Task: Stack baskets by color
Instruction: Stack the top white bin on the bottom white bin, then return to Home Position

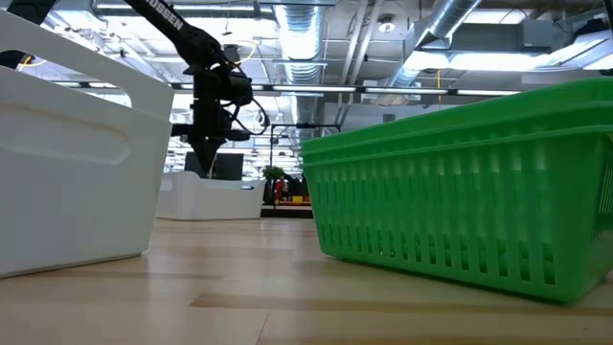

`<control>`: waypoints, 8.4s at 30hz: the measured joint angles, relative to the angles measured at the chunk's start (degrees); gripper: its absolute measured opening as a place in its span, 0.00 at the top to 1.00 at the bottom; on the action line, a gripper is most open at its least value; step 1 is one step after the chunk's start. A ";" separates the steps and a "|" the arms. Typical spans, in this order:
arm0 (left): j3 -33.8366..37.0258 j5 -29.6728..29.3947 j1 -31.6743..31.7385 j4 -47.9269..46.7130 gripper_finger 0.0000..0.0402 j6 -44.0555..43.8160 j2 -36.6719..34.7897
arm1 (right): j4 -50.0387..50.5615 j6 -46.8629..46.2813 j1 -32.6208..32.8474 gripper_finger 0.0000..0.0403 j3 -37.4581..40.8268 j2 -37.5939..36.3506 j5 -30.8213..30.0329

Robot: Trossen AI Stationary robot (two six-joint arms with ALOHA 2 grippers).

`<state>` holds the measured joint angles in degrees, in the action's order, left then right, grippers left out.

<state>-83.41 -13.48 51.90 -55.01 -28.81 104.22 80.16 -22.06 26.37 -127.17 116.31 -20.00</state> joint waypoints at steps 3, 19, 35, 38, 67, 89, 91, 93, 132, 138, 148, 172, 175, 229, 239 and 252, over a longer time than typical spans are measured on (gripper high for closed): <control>-0.55 0.22 -0.57 -0.34 1.00 1.63 0.01 | 0.00 -0.11 0.28 0.70 0.00 0.00 -0.25; -7.94 -2.90 -0.64 -11.12 1.00 2.82 8.28 | 0.41 -0.58 0.92 0.70 0.00 0.02 -0.31; -8.42 4.58 -8.43 -18.57 1.00 14.71 8.35 | 0.28 -0.65 2.04 0.70 0.00 0.04 -0.29; -8.42 4.82 -11.63 -18.56 1.00 14.84 8.35 | 0.28 -0.90 2.19 0.70 0.00 0.04 -0.56; -8.46 5.09 -51.42 -10.84 1.00 0.06 -19.40 | 9.86 -8.88 -0.61 0.69 2.06 -0.01 -16.65; -8.46 -29.04 -80.32 -10.24 0.79 -14.41 -42.42 | -27.01 -55.18 -21.35 0.35 57.68 -16.25 -5.58; -8.44 -29.00 -80.92 -10.24 0.76 -13.82 -42.40 | -38.63 -56.03 -21.99 0.35 62.23 -18.40 -5.55; -8.44 -29.03 -81.25 -10.22 0.74 -13.86 -42.34 | -45.47 -56.21 -23.02 0.35 64.72 -19.06 -5.49; -8.42 -28.45 -81.25 -9.98 0.70 -15.91 -42.38 | -63.35 -20.58 -31.94 0.99 45.76 -9.81 13.76; -8.42 -28.86 -81.22 -9.77 0.70 -16.00 -42.67 | -54.85 -12.31 -25.78 0.99 27.33 -4.22 14.77; -9.53 -28.90 -81.22 -7.13 0.70 -16.03 -44.71 | -41.72 -1.92 -18.70 1.00 -4.12 15.65 14.78; -11.00 -30.94 -81.22 -7.63 0.70 -14.86 -47.86 | -53.39 0.72 -16.83 1.00 -7.21 22.80 18.55; -11.00 -30.92 -81.24 -7.64 0.70 -14.32 -47.73 | -53.32 -0.06 -16.11 1.00 -7.21 22.80 18.19; -10.98 -29.43 -81.22 -7.62 0.70 -14.89 -47.23 | -35.17 -2.85 -13.44 0.99 -7.21 25.73 14.09; -10.98 -29.15 -81.25 -7.62 0.70 -14.91 -47.21 | -35.17 -1.23 -13.77 0.83 -7.21 25.73 14.09; -10.98 -29.17 -81.22 -7.62 0.70 -14.08 -47.21 | -35.80 1.22 -14.17 0.66 -7.79 23.49 14.09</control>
<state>-94.39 -42.65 -29.32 -62.63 -42.89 57.01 44.36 -20.83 12.20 -134.96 139.80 -5.91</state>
